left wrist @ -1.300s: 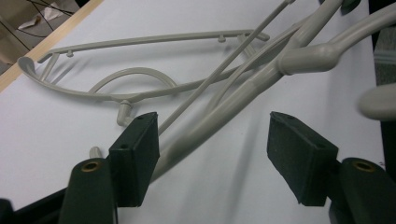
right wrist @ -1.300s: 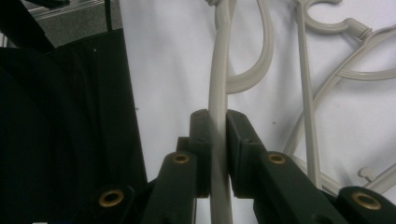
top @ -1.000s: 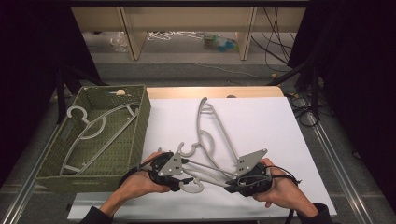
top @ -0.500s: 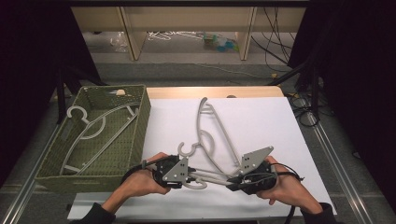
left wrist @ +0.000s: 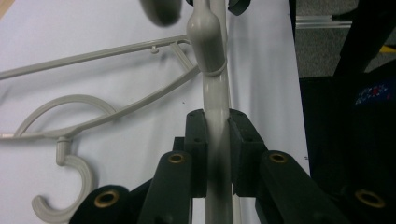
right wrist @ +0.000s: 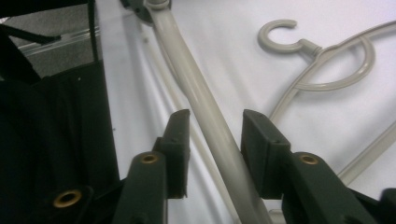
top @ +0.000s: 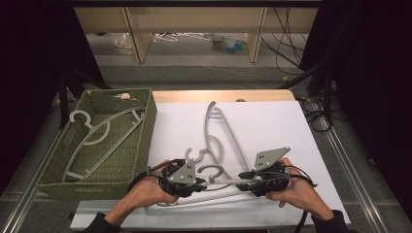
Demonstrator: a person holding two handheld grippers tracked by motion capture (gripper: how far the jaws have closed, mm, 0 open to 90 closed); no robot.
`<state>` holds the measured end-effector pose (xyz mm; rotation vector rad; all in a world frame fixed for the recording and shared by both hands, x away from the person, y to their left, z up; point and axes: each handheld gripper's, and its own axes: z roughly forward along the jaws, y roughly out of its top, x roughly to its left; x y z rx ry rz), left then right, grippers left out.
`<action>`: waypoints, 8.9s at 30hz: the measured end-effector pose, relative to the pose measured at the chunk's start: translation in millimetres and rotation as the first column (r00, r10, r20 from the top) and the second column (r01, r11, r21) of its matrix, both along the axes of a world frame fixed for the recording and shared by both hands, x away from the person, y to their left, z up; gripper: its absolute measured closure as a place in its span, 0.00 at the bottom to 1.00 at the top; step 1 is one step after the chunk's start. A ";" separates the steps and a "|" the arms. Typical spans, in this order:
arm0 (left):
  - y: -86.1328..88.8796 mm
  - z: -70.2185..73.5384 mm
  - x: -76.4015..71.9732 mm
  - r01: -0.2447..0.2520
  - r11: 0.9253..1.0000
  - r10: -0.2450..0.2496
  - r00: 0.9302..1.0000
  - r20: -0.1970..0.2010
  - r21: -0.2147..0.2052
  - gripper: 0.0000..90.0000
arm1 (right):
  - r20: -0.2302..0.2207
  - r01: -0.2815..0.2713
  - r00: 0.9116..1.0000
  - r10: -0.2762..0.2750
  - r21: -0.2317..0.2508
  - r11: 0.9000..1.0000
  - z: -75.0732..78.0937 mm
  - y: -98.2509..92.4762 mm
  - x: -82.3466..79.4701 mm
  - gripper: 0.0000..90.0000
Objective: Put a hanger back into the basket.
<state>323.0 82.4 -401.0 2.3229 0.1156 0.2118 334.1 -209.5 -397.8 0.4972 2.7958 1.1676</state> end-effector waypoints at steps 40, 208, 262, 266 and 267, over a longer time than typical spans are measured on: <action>88.3 67.2 19.1 -0.352 0.897 0.286 0.924 -0.253 -0.269 0.88 | 0.010 0.200 0.979 -0.204 0.153 0.968 -4.7 8.1 -18.7 0.25; 191.7 40.2 -0.5 -0.707 0.635 0.733 0.679 -0.048 -0.310 0.33 | -0.020 0.225 0.974 -0.224 0.122 0.967 -24.3 1.4 -11.7 0.22; 91.8 -35.1 -51.8 -0.529 0.756 0.517 0.844 -0.143 -0.387 0.18 | 0.035 0.297 0.953 -0.301 0.082 0.951 -38.6 14.4 8.9 0.19; 91.4 -36.2 -51.5 -0.532 0.760 0.518 0.843 -0.146 -0.375 0.18 | 0.037 0.300 0.953 -0.302 0.047 0.953 -43.5 21.3 17.6 0.19; 91.2 -36.5 -51.3 -0.531 0.760 0.516 0.843 -0.148 -0.376 0.18 | 0.037 0.309 0.950 -0.311 0.032 0.950 -44.8 24.9 21.1 0.19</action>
